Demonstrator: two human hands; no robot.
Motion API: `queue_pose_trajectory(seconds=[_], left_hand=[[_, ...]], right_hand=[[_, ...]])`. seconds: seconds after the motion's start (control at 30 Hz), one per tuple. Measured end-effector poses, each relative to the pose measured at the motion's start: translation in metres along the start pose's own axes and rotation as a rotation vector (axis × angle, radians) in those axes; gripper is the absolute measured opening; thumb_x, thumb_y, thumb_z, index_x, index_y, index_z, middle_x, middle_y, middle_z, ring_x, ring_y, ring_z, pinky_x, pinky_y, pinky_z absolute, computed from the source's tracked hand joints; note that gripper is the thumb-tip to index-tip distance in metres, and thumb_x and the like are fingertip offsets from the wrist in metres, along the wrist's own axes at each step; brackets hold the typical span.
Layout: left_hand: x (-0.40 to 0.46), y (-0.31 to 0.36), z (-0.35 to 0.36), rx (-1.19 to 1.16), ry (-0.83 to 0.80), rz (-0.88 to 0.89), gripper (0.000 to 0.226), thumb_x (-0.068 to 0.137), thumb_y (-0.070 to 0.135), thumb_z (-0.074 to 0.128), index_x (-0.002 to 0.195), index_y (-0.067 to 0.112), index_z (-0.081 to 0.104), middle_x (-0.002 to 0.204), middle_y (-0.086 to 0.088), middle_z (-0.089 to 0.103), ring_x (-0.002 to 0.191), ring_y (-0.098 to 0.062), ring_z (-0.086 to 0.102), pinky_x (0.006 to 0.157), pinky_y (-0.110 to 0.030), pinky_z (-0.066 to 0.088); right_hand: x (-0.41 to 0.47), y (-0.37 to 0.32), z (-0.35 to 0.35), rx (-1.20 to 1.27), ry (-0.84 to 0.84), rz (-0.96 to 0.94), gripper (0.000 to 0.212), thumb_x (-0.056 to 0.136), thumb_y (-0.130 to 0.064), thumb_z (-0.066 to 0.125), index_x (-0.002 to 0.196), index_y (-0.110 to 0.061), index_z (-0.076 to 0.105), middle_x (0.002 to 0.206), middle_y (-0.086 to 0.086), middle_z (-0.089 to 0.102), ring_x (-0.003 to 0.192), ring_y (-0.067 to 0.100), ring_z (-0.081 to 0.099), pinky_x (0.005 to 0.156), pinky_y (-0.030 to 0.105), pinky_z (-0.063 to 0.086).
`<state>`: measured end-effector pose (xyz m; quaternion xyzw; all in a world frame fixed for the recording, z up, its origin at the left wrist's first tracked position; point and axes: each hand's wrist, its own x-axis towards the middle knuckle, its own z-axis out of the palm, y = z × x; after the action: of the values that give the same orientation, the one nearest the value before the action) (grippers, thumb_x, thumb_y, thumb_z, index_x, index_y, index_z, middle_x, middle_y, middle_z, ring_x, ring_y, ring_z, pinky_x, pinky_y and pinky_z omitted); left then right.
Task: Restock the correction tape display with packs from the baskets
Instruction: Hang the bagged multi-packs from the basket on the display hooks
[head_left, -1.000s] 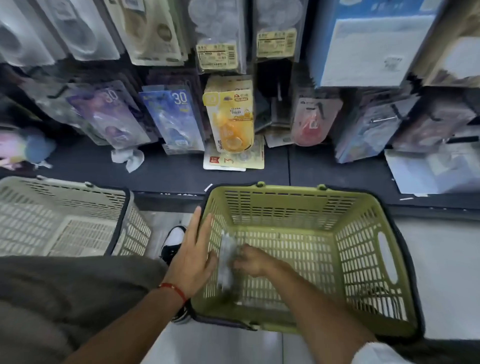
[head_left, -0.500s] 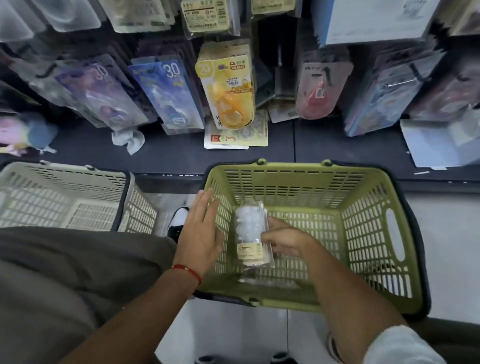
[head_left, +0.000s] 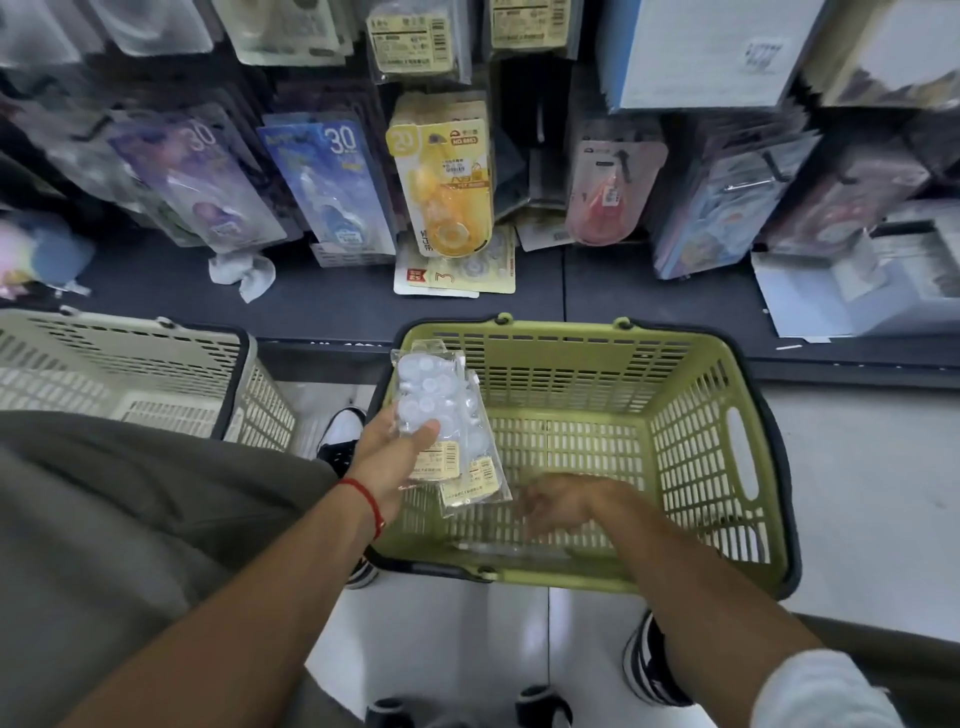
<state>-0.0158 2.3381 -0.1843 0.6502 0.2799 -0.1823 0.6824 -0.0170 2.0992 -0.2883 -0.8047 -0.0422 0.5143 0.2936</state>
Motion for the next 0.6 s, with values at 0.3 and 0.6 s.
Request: queue_pose_trajectory(seconds=[0.3,0.6], left_hand=[[-0.009,0.005,-0.017,-0.09,-0.007,0.003,0.025,0.101,0.01,0.068,0.126,0.008,0.068,0.113,-0.015,0.079,0.102,-0.033,0.077,0.085,-0.046,0.063],[-0.004,0.004,0.007,-0.195,0.087,0.08,0.034,0.106,0.012,0.058,0.134,0.03,0.051,0.116,-0.007,0.073,0.094,-0.029,0.072,0.068,-0.036,0.056]], right_hand=[[-0.001,0.017,-0.011,0.117,0.112,0.038,0.031,0.112,-0.025,0.05,0.116,-0.005,0.073,0.109,0.01,0.073,0.088,0.023,0.072,0.075,0.034,0.059],[-0.082,0.003,-0.068,0.861,0.138,-0.304,0.035,0.109,-0.02,0.05,0.136,-0.002,0.063,0.132,0.019,0.071,0.123,0.031,0.069,0.098,0.044,0.059]])
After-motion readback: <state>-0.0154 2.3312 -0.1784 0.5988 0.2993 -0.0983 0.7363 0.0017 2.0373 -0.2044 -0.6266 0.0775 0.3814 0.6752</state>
